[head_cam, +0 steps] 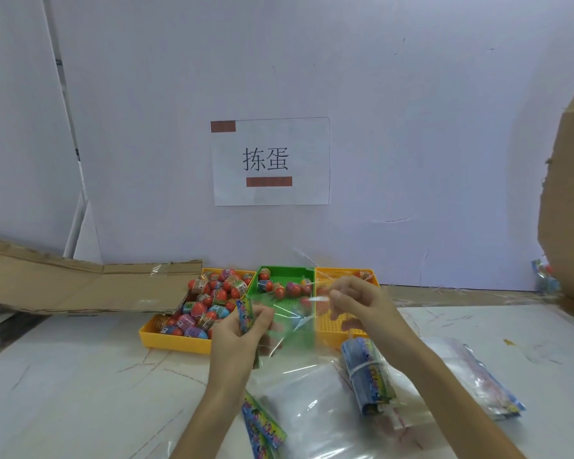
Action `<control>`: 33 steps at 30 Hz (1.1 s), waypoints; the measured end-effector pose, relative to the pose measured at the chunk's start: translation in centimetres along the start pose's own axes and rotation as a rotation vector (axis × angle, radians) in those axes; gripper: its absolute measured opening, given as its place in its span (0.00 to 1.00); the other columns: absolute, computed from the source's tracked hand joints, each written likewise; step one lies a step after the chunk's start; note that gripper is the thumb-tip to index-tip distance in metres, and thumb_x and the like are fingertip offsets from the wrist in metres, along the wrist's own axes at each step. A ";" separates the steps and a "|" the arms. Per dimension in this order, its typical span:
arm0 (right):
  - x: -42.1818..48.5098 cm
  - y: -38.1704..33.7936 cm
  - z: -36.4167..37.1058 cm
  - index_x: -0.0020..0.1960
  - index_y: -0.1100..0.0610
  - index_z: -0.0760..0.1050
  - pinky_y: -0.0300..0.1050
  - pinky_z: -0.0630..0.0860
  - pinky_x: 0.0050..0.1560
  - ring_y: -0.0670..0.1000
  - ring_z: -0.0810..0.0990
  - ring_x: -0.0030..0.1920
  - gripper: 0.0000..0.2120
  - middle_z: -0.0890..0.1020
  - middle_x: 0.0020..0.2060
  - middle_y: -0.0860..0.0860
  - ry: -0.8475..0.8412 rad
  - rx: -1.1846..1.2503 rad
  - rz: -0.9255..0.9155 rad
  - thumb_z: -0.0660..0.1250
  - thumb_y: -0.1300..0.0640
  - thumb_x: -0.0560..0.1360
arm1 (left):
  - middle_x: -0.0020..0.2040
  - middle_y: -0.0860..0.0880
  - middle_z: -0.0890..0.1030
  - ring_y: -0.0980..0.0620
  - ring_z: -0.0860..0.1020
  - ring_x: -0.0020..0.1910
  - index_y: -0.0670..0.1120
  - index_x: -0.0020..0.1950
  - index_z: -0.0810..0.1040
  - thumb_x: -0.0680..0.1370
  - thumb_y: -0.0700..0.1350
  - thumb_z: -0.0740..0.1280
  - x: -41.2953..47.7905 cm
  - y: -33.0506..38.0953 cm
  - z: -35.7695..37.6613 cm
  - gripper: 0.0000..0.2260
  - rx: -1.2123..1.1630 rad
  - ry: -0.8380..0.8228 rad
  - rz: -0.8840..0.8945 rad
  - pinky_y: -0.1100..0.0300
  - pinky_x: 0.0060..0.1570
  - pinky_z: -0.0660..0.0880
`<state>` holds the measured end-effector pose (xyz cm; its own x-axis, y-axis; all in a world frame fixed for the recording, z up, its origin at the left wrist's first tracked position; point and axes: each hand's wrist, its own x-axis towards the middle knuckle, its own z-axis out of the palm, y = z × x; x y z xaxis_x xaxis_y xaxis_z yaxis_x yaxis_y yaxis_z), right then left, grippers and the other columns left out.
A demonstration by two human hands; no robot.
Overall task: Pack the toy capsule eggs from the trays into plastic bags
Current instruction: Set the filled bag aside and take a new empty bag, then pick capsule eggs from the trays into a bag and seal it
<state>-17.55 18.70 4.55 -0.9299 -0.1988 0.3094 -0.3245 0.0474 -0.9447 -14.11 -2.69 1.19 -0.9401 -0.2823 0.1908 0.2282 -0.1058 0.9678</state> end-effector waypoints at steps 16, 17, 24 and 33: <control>-0.9 -0.6 1.1 0.38 0.52 0.84 0.42 0.76 0.30 0.52 0.82 0.32 0.06 0.86 0.39 0.57 -0.076 0.037 0.073 0.76 0.52 0.72 | 0.35 0.45 0.84 0.49 0.81 0.29 0.38 0.50 0.80 0.69 0.59 0.73 0.1 -0.1 0.1 0.24 -0.128 -0.008 -0.136 0.58 0.30 0.79; -1.0 -0.7 1.2 0.37 0.52 0.83 0.42 0.76 0.30 0.52 0.83 0.33 0.07 0.86 0.41 0.58 -0.092 0.045 0.077 0.77 0.50 0.70 | 0.36 0.44 0.84 0.49 0.81 0.29 0.38 0.50 0.81 0.68 0.59 0.73 0.0 0.0 0.2 0.25 -0.122 -0.008 -0.135 0.58 0.30 0.79; -1.0 -0.2 1.9 0.38 0.56 0.78 0.42 0.76 0.30 0.56 0.83 0.36 0.10 0.85 0.40 0.59 -0.069 0.123 0.063 0.77 0.53 0.71 | 0.45 0.43 0.86 0.51 0.83 0.37 0.45 0.44 0.86 0.68 0.63 0.76 -0.7 0.9 0.3 0.21 -0.336 -0.221 -0.121 0.56 0.38 0.82; -0.9 0.4 3.1 0.44 0.59 0.82 0.47 0.83 0.42 0.57 0.86 0.44 0.10 0.85 0.46 0.61 -0.091 0.398 0.052 0.80 0.56 0.68 | 0.67 0.49 0.81 0.50 0.80 0.65 0.51 0.68 0.81 0.71 0.60 0.76 -1.8 0.7 1.5 0.27 -0.170 -0.505 -0.075 0.55 0.59 0.78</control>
<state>-16.30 15.84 3.59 -0.9185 -0.2924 0.2663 -0.1686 -0.3195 -0.9325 -12.61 -0.81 1.78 -0.9507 0.2212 0.2175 0.1539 -0.2724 0.9498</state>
